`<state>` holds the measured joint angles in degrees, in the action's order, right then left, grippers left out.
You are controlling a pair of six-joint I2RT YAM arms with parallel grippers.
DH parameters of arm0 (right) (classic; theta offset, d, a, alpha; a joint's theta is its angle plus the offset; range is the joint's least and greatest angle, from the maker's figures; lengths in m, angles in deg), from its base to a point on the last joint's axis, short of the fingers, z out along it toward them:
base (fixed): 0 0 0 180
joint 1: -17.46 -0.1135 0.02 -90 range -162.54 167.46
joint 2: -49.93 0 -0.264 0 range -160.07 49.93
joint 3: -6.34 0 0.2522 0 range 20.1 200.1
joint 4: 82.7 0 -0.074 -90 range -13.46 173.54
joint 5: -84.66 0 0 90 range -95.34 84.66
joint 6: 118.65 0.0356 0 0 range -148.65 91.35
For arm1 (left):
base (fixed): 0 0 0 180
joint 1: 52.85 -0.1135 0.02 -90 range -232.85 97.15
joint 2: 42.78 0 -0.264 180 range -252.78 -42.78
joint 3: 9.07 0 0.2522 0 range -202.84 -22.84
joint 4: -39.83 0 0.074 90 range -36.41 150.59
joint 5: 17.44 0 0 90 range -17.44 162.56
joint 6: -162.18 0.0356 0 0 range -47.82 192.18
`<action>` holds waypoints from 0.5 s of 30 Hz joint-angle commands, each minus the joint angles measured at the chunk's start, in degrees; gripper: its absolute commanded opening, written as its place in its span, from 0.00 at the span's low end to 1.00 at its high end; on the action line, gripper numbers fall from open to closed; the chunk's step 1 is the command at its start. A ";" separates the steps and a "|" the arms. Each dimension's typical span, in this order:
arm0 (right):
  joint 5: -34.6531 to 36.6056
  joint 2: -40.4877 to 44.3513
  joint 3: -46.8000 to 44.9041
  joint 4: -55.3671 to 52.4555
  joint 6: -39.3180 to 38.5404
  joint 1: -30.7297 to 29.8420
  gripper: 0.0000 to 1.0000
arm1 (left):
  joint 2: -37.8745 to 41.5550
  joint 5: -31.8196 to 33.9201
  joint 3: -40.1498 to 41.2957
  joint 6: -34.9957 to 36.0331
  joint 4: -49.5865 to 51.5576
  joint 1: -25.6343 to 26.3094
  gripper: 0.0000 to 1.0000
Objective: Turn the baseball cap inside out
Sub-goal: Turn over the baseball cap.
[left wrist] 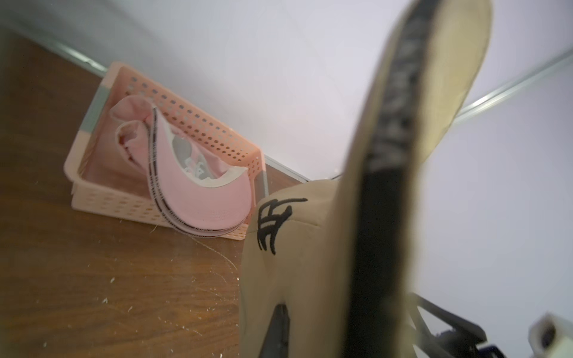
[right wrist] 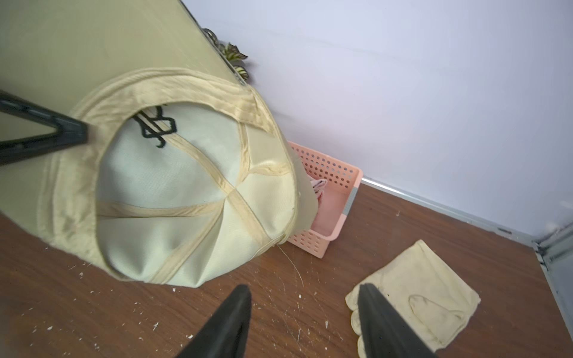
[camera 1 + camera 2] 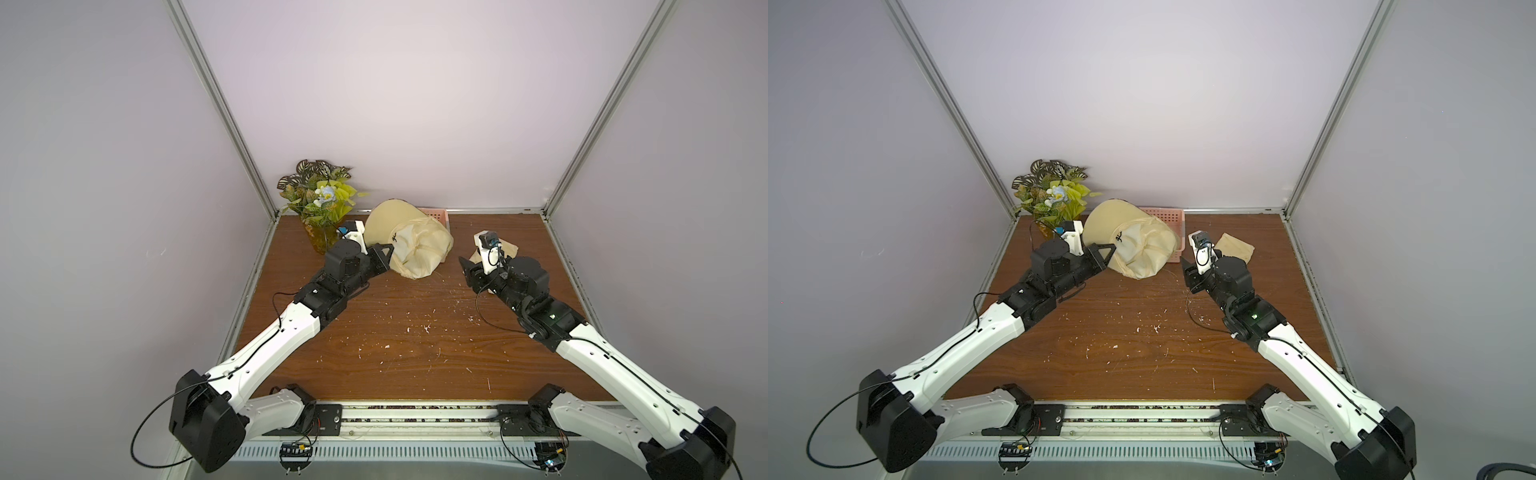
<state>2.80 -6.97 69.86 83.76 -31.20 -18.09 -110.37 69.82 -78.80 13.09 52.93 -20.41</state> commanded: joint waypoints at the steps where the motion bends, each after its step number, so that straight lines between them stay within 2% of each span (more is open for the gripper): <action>1: -6.41 1.43 0.24 4.72 -5.61 -2.60 0.63 | 1.43 5.49 -4.01 -16.05 5.88 0.07 0.00; 4: -8.55 0.93 -0.10 6.33 -6.95 -5.98 0.64 | 1.16 6.50 -5.18 -22.73 8.30 0.40 0.00; 6: -7.01 0.03 -0.46 8.20 -7.73 -8.74 0.64 | 0.94 7.07 -5.93 -26.16 8.75 0.75 0.00; 15: 12.02 -5.13 -2.49 22.08 -15.63 -20.81 0.66 | 0.54 12.75 -9.77 -35.50 11.35 3.93 0.00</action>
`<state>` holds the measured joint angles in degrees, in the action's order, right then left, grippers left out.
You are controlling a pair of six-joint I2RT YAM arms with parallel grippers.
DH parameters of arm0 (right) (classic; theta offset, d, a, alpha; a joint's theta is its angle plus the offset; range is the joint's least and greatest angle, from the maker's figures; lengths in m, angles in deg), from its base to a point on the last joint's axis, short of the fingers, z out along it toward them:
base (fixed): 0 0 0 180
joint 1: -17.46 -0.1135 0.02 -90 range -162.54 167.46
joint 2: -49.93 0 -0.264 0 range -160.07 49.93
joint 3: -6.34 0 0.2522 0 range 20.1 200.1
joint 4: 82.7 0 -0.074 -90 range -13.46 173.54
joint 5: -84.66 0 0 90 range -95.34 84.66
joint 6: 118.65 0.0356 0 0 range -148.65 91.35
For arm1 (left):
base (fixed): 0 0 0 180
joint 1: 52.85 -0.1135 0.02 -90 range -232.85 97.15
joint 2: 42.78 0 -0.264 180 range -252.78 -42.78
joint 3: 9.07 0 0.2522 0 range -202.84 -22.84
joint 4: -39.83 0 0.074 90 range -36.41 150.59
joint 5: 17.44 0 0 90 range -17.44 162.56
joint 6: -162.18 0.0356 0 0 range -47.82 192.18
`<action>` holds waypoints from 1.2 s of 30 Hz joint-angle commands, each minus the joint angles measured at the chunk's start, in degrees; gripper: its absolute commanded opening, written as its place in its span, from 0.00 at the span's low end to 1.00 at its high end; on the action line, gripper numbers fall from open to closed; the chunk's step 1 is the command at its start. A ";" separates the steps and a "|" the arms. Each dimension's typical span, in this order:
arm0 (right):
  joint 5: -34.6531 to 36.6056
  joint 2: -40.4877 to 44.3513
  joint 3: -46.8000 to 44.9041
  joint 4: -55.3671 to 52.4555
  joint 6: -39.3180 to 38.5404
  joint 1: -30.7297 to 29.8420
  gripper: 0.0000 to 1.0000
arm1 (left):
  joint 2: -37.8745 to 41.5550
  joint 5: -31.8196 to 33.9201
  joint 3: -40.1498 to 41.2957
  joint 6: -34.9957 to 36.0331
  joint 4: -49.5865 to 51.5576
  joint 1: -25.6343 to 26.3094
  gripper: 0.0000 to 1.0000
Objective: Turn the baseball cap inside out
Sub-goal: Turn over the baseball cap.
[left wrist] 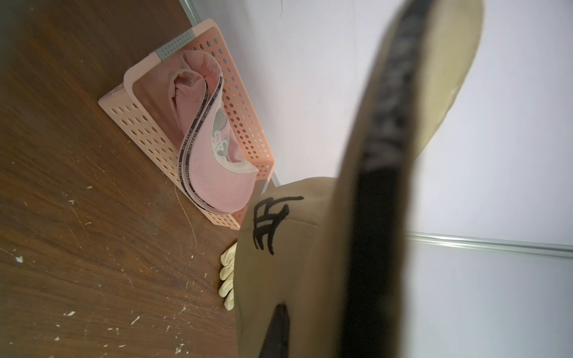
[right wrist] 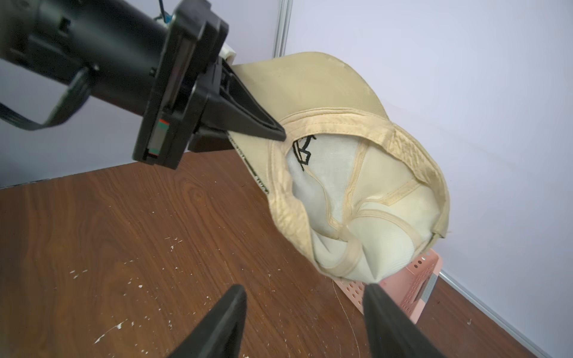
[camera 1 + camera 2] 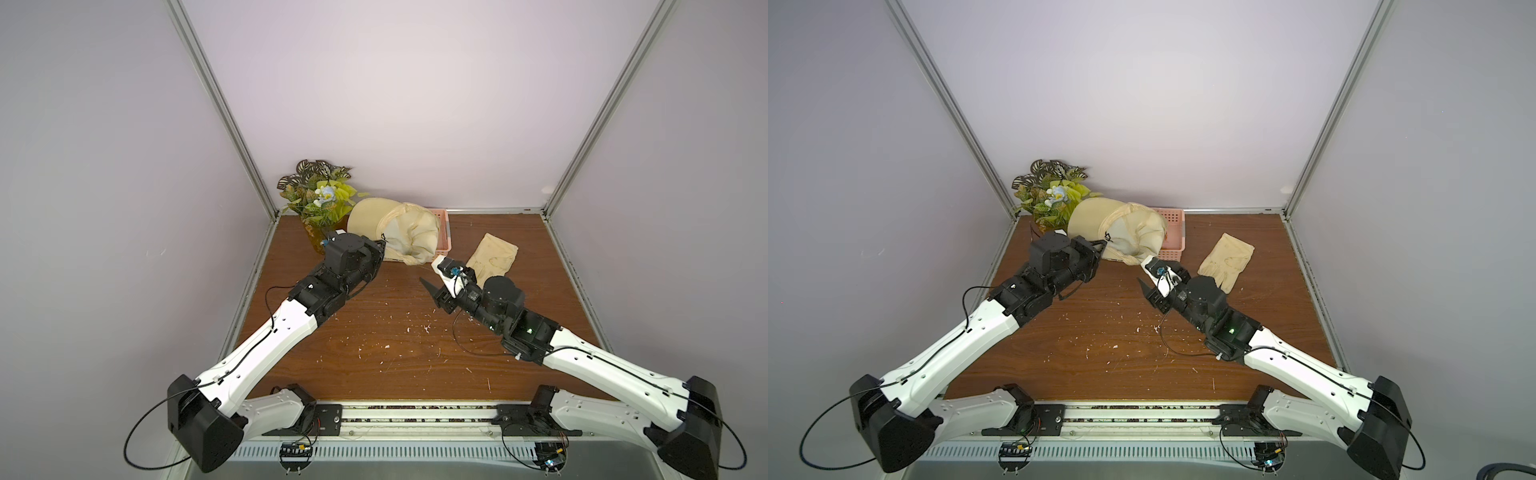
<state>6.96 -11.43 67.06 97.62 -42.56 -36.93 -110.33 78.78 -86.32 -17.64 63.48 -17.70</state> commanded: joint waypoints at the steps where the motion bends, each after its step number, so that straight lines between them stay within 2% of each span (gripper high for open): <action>1: 10.10 -1.48 0.41 9.30 -5.32 -3.02 0.66 | 0.56 4.21 -2.34 -5.46 0.66 1.34 0.00; 6: 17.66 -4.74 0.77 14.43 -8.83 -5.26 0.66 | 0.38 4.33 -3.45 -6.85 0.80 2.06 0.00; 12: 23.49 -7.99 1.51 19.63 -11.52 -5.67 0.64 | 0.61 4.50 -2.92 -8.02 0.16 3.29 0.00; 18: 25.66 -10.67 2.35 22.75 -13.59 -5.65 0.61 | 0.66 4.22 -2.53 -8.93 0.13 4.08 0.00; 24: 25.48 -12.75 3.58 22.69 -14.48 -5.70 0.63 | 0.95 4.52 -1.70 -10.09 -0.05 4.18 0.00; 33: 37.85 -15.19 3.25 32.84 -19.57 -5.73 0.61 | 1.67 4.13 -0.04 -11.43 -0.10 4.47 0.00; 36: 38.33 -15.08 2.59 33.77 -20.50 -5.57 0.57 | 1.81 4.59 0.28 -11.81 0.27 4.46 0.00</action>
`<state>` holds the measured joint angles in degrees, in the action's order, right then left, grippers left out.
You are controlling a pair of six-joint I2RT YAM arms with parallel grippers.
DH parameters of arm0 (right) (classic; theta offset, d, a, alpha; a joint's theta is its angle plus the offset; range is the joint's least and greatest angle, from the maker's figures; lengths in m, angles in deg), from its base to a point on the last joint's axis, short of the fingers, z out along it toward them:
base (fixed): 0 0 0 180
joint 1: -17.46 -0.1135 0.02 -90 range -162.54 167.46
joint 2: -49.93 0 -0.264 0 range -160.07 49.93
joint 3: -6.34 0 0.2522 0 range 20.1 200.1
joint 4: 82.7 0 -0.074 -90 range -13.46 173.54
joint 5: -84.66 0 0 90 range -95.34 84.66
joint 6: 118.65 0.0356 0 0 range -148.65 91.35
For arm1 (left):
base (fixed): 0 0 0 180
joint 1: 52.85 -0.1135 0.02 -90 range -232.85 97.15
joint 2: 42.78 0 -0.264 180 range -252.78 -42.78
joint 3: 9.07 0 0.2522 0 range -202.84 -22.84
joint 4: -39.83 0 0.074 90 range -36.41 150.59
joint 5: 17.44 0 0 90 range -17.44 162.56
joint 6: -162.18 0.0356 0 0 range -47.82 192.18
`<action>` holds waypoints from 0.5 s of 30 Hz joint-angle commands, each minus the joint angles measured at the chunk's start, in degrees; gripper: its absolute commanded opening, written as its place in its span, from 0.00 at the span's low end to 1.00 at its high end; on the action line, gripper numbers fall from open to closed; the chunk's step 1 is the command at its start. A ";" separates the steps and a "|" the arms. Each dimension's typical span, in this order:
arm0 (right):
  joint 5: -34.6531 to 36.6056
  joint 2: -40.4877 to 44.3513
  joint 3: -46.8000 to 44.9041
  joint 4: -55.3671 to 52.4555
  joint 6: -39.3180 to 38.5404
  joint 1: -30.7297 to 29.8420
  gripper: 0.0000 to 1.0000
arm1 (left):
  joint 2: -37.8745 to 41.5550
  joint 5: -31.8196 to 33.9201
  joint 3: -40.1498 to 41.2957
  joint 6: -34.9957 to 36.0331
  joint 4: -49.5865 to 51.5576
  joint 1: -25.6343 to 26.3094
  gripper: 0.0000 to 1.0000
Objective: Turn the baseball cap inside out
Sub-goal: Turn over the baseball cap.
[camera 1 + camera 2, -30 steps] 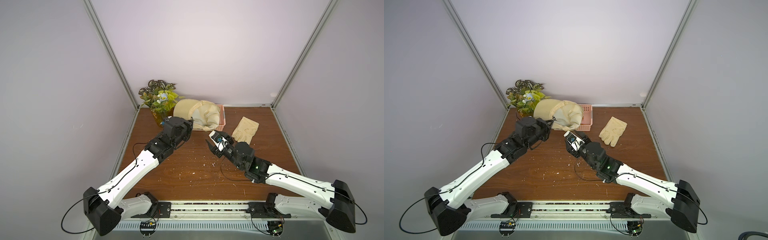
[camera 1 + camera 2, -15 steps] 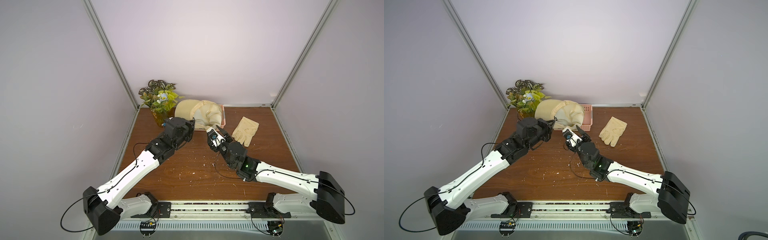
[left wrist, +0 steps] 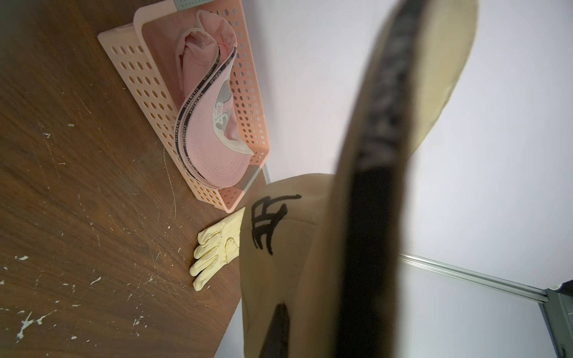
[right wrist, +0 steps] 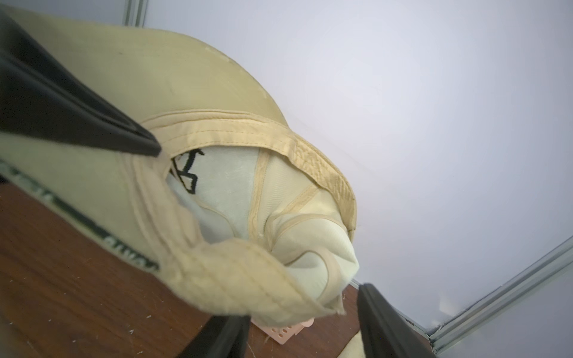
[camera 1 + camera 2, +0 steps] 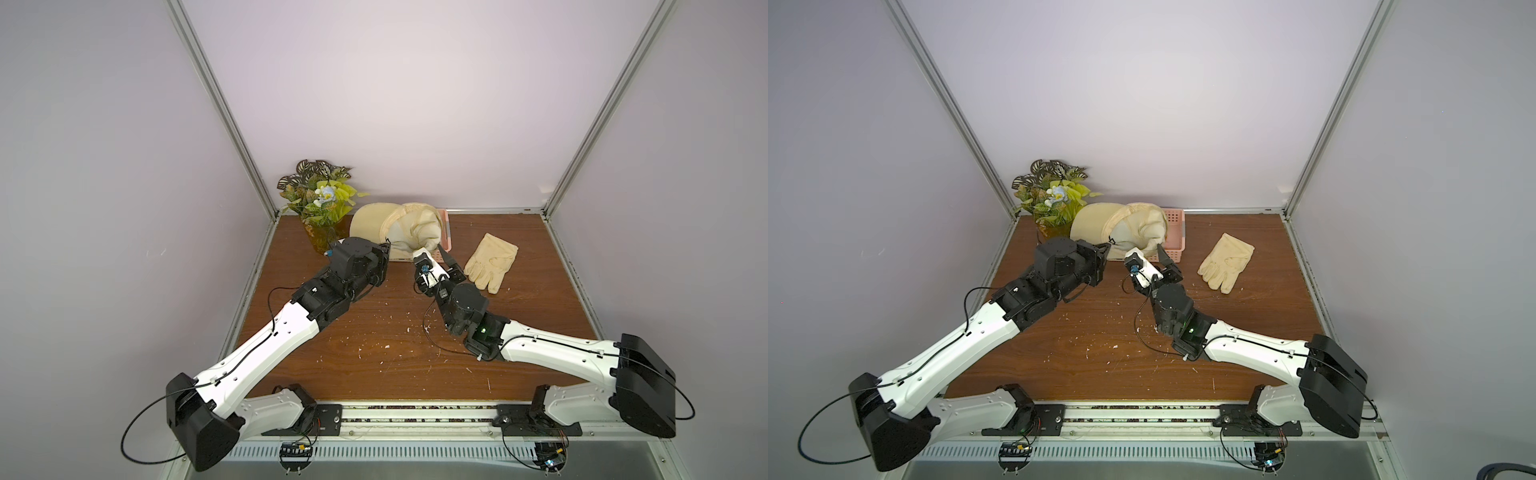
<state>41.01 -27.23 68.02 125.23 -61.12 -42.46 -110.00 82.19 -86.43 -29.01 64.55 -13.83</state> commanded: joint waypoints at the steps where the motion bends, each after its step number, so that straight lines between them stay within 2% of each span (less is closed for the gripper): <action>1: 3.80 0.86 1.56 5.90 -2.03 -0.02 0.55 | 1.48 1.11 0.55 -0.52 -0.94 0.56 0.00; 2: 3.52 0.77 1.48 5.79 -2.09 0.00 0.53 | 1.45 1.06 0.57 -0.60 -1.02 0.57 0.00; 6: -1.79 0.92 1.52 3.22 -2.34 -0.02 0.31 | 0.65 -0.10 0.60 -0.28 -1.37 0.61 0.00; 11: -11.42 1.70 2.41 -3.83 -1.89 0.45 0.21 | -0.04 -1.28 0.67 1.65 -2.96 0.61 0.00; 15: -16.34 2.65 2.79 -8.55 -1.39 1.48 0.05 | -0.32 -1.91 0.61 3.81 -3.14 0.60 0.00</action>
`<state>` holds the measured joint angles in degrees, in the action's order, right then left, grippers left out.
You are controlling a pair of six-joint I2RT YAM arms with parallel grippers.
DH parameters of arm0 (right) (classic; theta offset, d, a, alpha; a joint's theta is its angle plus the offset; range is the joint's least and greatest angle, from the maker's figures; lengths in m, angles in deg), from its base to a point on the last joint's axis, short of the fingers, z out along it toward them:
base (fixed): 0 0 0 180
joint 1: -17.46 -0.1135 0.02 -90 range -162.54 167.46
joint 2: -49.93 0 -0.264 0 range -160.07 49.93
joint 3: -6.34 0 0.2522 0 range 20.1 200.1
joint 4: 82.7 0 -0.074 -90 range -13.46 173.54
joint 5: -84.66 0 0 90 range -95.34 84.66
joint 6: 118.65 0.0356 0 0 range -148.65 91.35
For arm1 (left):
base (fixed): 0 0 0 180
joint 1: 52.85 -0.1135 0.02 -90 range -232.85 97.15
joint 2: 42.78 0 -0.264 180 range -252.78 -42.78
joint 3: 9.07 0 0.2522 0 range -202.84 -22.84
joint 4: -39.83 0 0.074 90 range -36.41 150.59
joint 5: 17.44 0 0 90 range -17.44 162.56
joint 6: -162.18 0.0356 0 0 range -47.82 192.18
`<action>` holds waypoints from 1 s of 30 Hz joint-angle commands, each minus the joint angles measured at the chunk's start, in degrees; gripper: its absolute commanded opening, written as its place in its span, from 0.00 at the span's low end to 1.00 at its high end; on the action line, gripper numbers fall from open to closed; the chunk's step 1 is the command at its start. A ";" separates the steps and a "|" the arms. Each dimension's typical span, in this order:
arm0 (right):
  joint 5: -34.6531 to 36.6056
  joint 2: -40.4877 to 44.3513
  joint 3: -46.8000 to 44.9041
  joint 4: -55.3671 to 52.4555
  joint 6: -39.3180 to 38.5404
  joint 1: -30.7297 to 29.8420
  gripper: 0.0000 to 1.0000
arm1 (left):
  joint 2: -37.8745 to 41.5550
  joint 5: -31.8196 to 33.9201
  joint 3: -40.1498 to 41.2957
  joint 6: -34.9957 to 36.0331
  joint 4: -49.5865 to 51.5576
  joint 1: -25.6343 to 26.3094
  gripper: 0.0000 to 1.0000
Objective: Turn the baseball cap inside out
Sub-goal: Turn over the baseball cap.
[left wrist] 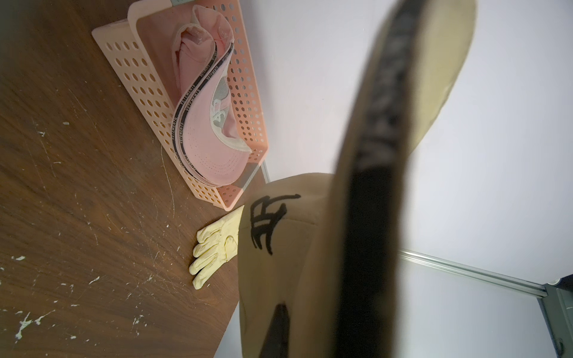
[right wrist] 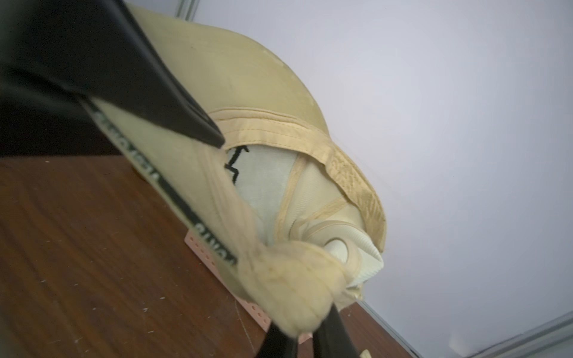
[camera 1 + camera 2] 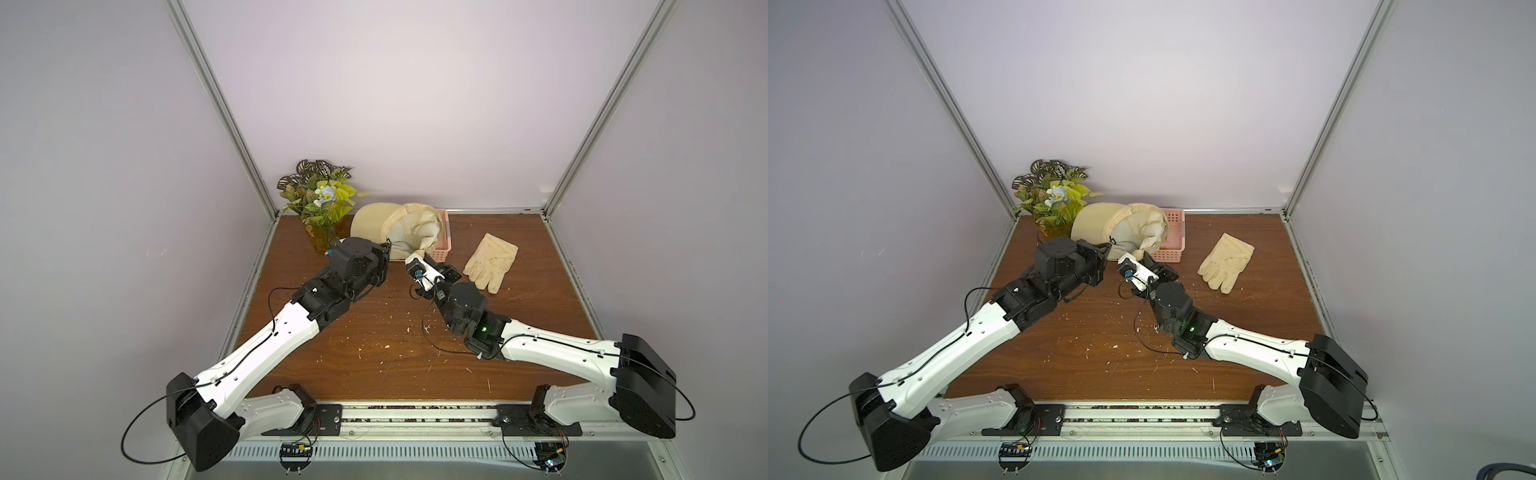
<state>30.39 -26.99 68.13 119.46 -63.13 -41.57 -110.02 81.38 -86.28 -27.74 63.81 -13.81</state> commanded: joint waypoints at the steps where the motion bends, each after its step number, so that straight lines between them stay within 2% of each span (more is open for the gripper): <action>1: -6.33 2.77 2.47 -3.04 1.10 0.83 0.00 | -0.34 -1.40 0.51 2.87 -2.24 0.56 0.00; 5: -10.33 4.85 1.98 -6.33 3.66 2.64 0.00 | -1.54 -2.13 0.12 5.43 -1.52 0.54 0.00; 8: -16.84 6.65 2.83 -11.98 7.46 5.14 0.00 | -2.79 -1.04 -1.94 10.89 -0.72 0.59 0.00; 14: -36.13 7.06 7.64 -27.99 13.17 11.35 0.00 | -7.19 -1.07 -8.91 29.31 -0.61 -0.73 0.00; 19: -52.17 2.75 12.16 -39.30 15.02 14.26 0.00 | -9.96 -7.66 -12.27 47.43 -6.12 -3.80 0.00; 23: -62.03 -1.30 14.59 -44.98 15.10 15.02 0.00 | -9.84 -13.28 -11.84 58.98 -11.50 -5.37 0.00; 26: -66.07 -3.68 16.11 -48.77 14.79 15.25 0.00 | -10.01 -11.84 -14.37 64.87 -8.74 -5.47 0.00; 30: -67.81 -4.47 16.22 -50.95 14.75 16.04 0.00 | -10.18 -10.14 -17.33 70.74 -5.01 -5.55 0.00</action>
<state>-28.19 -31.50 84.08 77.49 -48.70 -24.95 -120.80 68.53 -98.49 33.77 64.27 -17.81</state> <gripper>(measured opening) 0.050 0.069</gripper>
